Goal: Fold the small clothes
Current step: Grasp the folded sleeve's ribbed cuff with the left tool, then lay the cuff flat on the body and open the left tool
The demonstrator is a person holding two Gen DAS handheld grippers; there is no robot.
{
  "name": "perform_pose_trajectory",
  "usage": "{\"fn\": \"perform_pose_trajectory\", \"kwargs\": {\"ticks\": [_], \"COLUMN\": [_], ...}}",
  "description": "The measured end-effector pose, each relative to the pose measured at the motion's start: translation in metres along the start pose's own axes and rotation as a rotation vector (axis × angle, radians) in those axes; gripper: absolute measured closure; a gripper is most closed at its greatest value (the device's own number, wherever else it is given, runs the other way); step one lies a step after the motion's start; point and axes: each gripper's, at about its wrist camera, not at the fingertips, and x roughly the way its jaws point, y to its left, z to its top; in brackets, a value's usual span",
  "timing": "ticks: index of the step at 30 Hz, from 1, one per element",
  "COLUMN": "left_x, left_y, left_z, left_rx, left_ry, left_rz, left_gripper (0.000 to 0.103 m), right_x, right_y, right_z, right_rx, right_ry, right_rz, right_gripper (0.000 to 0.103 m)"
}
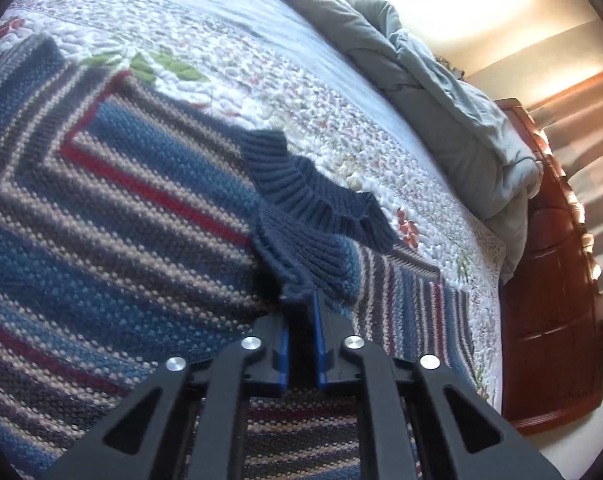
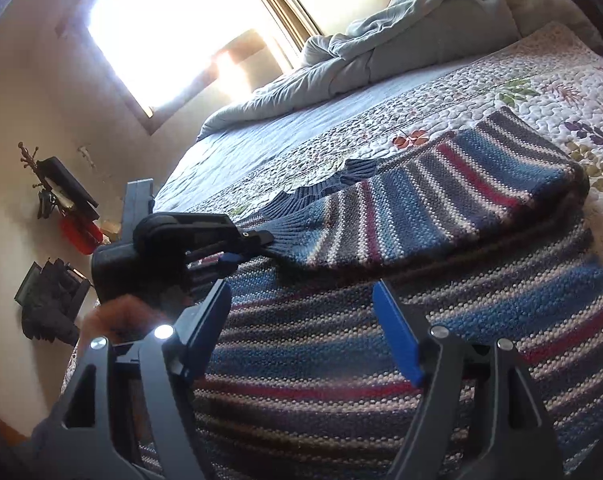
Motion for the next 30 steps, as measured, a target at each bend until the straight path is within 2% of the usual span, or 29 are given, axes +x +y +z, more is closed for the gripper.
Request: {"fn": "perform_pose_trajectory", "kwargs": {"ticks": [9,12,16,21,30], "left_x": [-0.039,-0.054,-0.062,-0.063,-0.039], "left_y": [-0.028,-0.025,-0.005,0.033,0.082], "left_z": [0.021,0.032,0.043,0.044,0.034], "left_rx": [0.167,0.196,0.181,0.117,0.057], "left_ry": [-0.053,-0.065,-0.051,-0.043,0.022], "left_rz": [-0.017,-0.006,-0.033,-0.045,0.012], "left_gripper": [0.095,0.095,0.095,0.095,0.095], "right_x": [0.005,0.006,0.009,0.011,0.014], "right_y": [0.002,0.005,0.006,0.006,0.006], "right_z": [-0.002,-0.002,-0.003,-0.003,-0.005], "right_rx": [-0.015,-0.024,-0.026,-0.024,-0.03], "right_ry": [0.011,0.015,0.021,0.027,0.038], "right_rz": [-0.002,-0.001,-0.002,-0.002,-0.003], "right_gripper": [0.03,0.03,0.029,0.029,0.029]}}
